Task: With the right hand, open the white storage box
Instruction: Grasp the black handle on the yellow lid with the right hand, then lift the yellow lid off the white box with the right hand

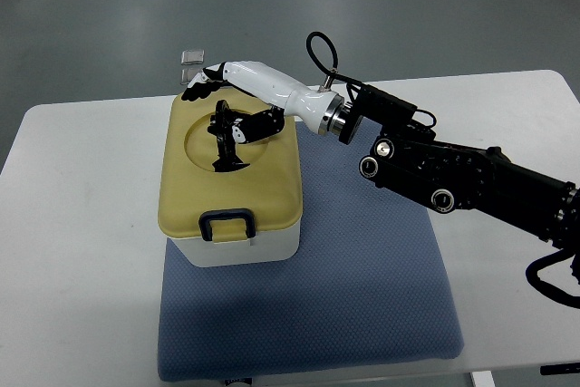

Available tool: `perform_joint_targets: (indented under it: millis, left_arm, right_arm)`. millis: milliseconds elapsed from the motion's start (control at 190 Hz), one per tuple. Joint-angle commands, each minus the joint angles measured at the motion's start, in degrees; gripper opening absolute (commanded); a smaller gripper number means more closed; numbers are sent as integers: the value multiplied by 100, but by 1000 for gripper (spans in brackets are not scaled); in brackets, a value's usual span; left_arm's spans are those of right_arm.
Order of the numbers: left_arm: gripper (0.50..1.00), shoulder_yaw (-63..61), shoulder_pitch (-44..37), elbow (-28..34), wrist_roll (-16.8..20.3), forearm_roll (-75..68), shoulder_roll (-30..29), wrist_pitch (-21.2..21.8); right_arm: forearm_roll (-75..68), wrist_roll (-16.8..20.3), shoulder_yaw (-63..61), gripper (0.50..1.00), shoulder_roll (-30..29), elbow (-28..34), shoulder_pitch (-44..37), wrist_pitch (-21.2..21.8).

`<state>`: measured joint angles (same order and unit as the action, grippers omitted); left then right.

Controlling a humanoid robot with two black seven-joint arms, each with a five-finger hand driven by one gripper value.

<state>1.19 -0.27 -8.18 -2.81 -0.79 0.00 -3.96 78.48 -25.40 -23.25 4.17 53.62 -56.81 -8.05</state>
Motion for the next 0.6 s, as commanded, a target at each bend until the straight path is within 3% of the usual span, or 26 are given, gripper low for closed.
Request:
perform_joint_targets:
  millis: [0, 105, 593]
  left_arm:
    - [1000, 4, 0, 0, 0, 0, 0, 0]
    - [1000, -5, 0, 0, 0, 0, 0, 0]
    - [1000, -5, 9, 0, 0, 0, 0, 0]
  right_arm:
    - [-8, -8, -22, 568, 41, 0, 38, -4]
    - [-17, -8, -92, 500, 84, 0, 56, -39]
    - [-579, -184, -470, 500, 726, 456, 47, -30]
